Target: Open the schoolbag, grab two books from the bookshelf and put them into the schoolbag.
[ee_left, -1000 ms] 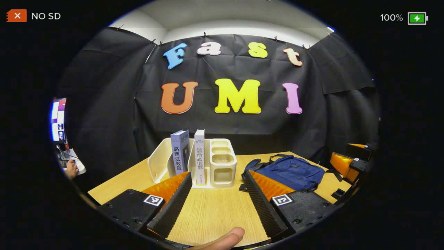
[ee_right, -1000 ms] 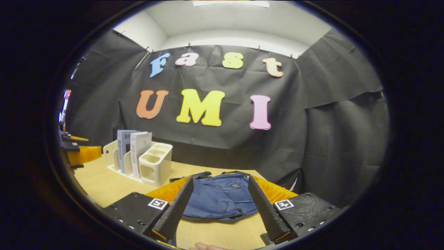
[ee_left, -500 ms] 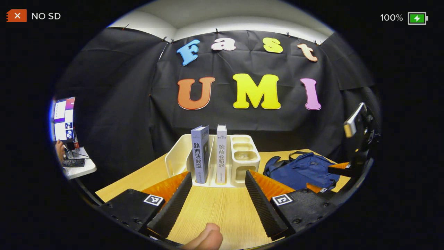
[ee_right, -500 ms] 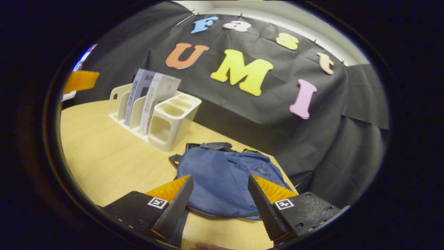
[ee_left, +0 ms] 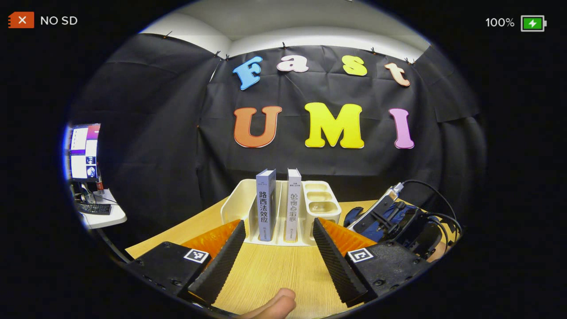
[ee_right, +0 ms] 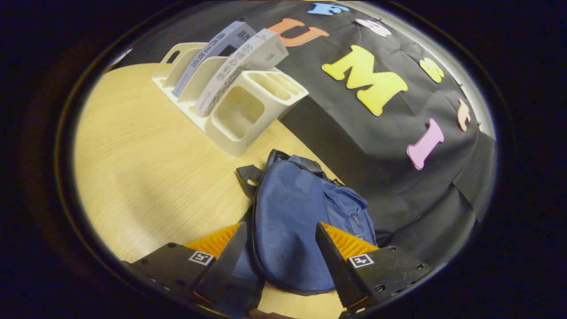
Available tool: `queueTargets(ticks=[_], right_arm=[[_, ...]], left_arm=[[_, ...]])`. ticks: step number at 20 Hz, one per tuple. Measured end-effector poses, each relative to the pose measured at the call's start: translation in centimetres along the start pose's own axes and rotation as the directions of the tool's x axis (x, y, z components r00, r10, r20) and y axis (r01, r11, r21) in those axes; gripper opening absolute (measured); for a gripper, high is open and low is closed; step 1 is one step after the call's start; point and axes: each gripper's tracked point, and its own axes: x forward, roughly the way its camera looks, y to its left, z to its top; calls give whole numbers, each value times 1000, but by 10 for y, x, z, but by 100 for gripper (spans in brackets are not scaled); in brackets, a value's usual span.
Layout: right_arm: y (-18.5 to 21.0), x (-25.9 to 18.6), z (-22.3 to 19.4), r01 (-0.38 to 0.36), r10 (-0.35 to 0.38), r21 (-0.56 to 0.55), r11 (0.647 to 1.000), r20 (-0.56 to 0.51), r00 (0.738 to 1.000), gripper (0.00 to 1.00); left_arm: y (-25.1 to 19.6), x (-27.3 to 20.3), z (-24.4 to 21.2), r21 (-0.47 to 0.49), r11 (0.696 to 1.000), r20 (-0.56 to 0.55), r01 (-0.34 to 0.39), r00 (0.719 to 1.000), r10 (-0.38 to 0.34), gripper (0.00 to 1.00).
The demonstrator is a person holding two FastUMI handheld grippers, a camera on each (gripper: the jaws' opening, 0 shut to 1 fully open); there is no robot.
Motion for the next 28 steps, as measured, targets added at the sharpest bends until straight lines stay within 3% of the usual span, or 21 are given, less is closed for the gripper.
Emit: queueTargets(ticks=[1,2,6,9,10,12,14,16,17,18,19,20,21,22,24,28], right_arm=[[-4,3,-1,30,-30,-21,999,-15,999,99],[-6,5,1,47,-48,-37,998,-18,999,93],[-23,-3,15,114,-115,-24,993,-14,993,92],[-34,-1,27,157,-157,-4,988,-3,988,76],[-31,7,27,151,-150,8,989,-22,988,82],[-28,25,24,142,-140,22,990,-70,988,83],[-24,39,20,141,-137,33,989,-109,985,67],[-22,48,21,135,-129,49,990,-116,985,62],[-19,49,22,109,-102,59,992,-111,989,44],[-24,53,24,108,-99,74,991,-110,989,53],[-26,50,26,90,-80,92,992,-103,991,25],[-30,51,30,66,-57,109,992,-89,994,10],[-34,51,28,49,-37,120,992,-95,995,16],[-38,50,33,21,-8,145,989,-90,996,5],[-49,43,38,-22,38,194,981,-80,996,9],[-94,35,50,-28,39,268,963,-36,999,9]], left_arm=[[0,1,0,1,1000,-2,1,1000,-1,98],[2,-1,0,3,1000,-5,-1,1000,1,98],[1,-2,0,8,1000,-11,9,1000,-8,98],[-1,-3,0,5,1000,-12,18,1000,-18,98],[-2,-4,0,3,1000,-12,20,1000,-20,98],[-4,-4,-2,-4,1000,-16,26,1000,-26,98],[-7,-2,-4,-6,999,-22,38,999,-38,98],[-9,-1,-6,-7,999,-31,42,999,-43,98],[-10,-1,-7,-6,999,-35,46,998,-46,98],[-10,-1,-8,-6,999,-37,48,998,-49,98],[-9,-1,-8,-7,999,-38,48,998,-48,98],[-8,-1,-8,-9,999,-40,46,998,-46,98],[-8,-1,-9,-13,999,-40,45,998,-46,98],[-8,1,-9,-18,999,-42,49,998,-49,98],[-11,2,-10,-27,998,-43,57,997,-58,98],[-13,5,-14,-35,997,-51,63,997,-65,98]])
